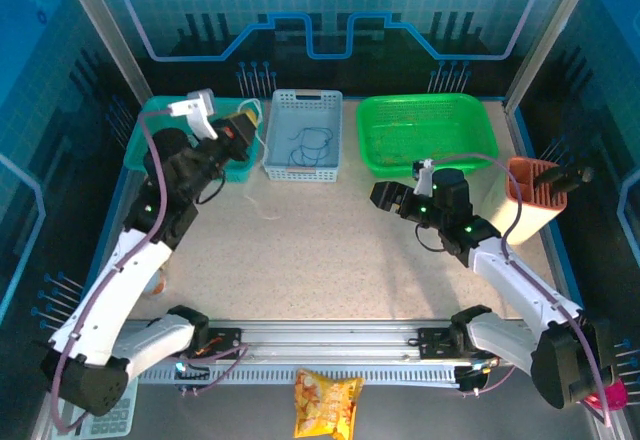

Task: Untangle the cables

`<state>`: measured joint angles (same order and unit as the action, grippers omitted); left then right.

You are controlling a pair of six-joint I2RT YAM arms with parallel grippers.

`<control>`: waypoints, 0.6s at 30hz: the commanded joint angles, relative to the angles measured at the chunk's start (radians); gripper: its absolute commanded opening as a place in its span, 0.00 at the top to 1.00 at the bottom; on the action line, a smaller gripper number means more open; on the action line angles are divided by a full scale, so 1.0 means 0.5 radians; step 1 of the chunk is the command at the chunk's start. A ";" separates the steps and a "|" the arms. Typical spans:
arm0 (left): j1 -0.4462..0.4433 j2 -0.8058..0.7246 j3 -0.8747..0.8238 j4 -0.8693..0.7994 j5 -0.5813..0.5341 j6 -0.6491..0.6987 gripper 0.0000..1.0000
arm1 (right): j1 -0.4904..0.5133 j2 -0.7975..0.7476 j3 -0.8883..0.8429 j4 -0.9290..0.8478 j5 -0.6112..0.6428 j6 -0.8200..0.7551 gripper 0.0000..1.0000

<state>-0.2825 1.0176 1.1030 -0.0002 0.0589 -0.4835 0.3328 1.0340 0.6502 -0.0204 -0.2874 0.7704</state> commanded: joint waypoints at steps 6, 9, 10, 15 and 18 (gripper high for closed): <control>0.391 0.299 0.408 -0.065 0.103 0.289 1.00 | 0.015 -0.169 0.138 -0.197 0.013 -0.127 0.10; 0.512 0.438 0.524 -0.037 0.085 0.330 1.00 | 0.013 -0.230 0.151 -0.281 0.022 -0.172 0.09; 0.544 0.478 0.552 -0.015 0.083 0.335 1.00 | 0.012 -0.251 0.151 -0.307 0.031 -0.186 0.09; 0.682 0.706 0.721 0.027 0.042 0.340 1.00 | -0.013 -0.366 0.170 -0.468 0.075 -0.275 0.07; 0.736 0.821 0.822 0.010 0.025 0.330 1.00 | -0.052 -0.424 0.186 -0.551 0.064 -0.308 0.07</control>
<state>0.0597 1.3933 1.4540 -0.0135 0.0902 -0.3393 0.3248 0.8524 0.7055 -0.2195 -0.2657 0.6601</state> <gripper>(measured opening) 0.052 0.929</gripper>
